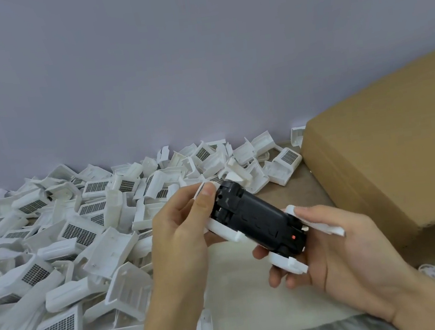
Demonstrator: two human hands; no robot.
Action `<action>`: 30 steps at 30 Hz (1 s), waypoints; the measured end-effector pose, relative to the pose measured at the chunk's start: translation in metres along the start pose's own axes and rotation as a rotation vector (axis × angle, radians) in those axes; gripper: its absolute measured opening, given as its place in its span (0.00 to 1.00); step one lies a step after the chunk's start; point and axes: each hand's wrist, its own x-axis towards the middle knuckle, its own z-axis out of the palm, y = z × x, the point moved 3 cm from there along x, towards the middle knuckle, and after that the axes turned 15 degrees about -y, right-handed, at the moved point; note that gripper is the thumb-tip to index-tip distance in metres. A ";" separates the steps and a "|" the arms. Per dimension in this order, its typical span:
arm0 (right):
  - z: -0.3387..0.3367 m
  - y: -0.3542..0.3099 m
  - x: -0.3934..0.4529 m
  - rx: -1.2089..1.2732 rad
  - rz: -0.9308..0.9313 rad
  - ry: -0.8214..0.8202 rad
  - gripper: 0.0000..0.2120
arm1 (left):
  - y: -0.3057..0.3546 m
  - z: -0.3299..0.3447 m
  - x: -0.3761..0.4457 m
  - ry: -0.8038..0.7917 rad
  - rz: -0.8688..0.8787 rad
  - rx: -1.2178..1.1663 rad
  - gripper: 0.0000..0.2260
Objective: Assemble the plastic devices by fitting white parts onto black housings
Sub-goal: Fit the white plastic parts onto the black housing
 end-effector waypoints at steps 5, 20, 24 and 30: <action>-0.008 0.001 0.000 0.096 -0.135 0.088 0.27 | -0.001 0.001 -0.001 -0.045 0.013 0.004 0.09; -0.019 -0.011 -0.010 0.136 -0.502 0.206 0.33 | -0.002 0.003 -0.002 -0.106 0.001 -0.042 0.15; -0.015 -0.006 -0.004 -0.044 -0.401 0.234 0.22 | 0.000 0.005 -0.001 -0.121 0.026 -0.119 0.11; -0.006 0.004 0.003 -0.289 -0.083 0.184 0.24 | -0.006 -0.009 0.001 0.023 -0.022 -0.298 0.10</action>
